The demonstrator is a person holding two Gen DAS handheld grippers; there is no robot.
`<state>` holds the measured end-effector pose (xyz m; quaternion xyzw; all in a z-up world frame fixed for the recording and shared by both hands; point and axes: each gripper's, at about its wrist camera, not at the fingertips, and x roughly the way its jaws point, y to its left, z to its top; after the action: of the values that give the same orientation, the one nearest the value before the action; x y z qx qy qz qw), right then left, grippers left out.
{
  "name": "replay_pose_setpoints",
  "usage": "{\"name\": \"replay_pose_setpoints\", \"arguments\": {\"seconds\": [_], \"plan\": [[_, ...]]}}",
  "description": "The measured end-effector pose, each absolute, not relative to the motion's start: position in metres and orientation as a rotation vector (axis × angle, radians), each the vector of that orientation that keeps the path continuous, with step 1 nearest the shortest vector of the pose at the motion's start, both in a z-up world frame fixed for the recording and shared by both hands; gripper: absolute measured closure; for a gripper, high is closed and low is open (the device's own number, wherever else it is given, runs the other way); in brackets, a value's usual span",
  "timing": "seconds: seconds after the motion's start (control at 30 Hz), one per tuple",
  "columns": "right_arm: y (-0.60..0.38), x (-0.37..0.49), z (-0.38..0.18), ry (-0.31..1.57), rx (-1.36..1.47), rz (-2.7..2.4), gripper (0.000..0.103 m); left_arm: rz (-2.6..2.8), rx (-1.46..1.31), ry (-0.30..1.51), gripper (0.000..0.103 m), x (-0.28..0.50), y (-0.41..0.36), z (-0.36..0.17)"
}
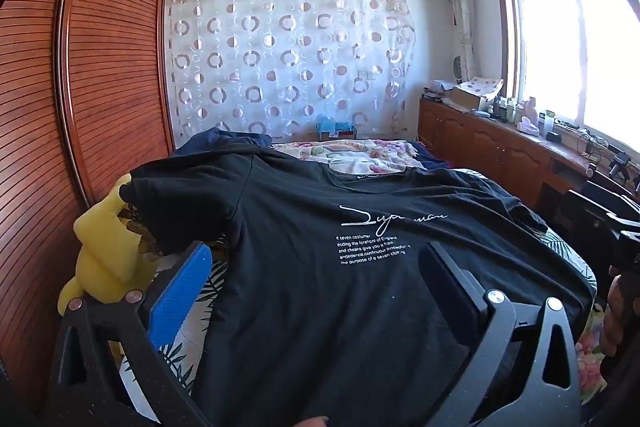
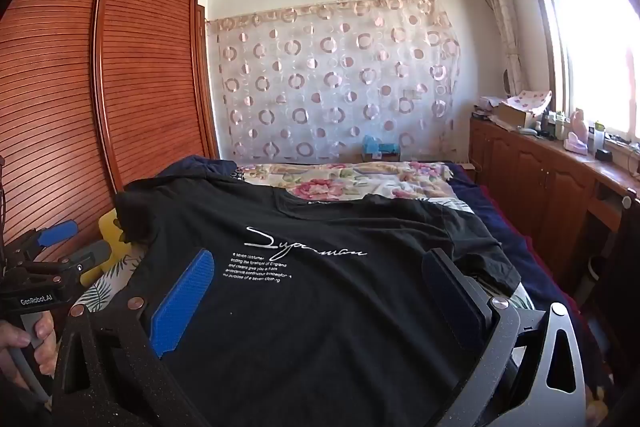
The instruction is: Fold small clothes
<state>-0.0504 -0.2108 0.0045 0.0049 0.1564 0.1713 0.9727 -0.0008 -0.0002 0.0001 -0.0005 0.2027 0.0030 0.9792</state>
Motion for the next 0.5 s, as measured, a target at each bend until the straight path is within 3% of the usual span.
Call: {"name": "replay_pose_setpoints", "arguments": {"seconds": [0.5], "plan": [[-0.2105, -0.0488, 0.0027, 0.322, 0.012, 0.346, 0.0, 0.006, -0.003, 0.414, 0.0, 0.0, -0.0002, -0.0001]]}}
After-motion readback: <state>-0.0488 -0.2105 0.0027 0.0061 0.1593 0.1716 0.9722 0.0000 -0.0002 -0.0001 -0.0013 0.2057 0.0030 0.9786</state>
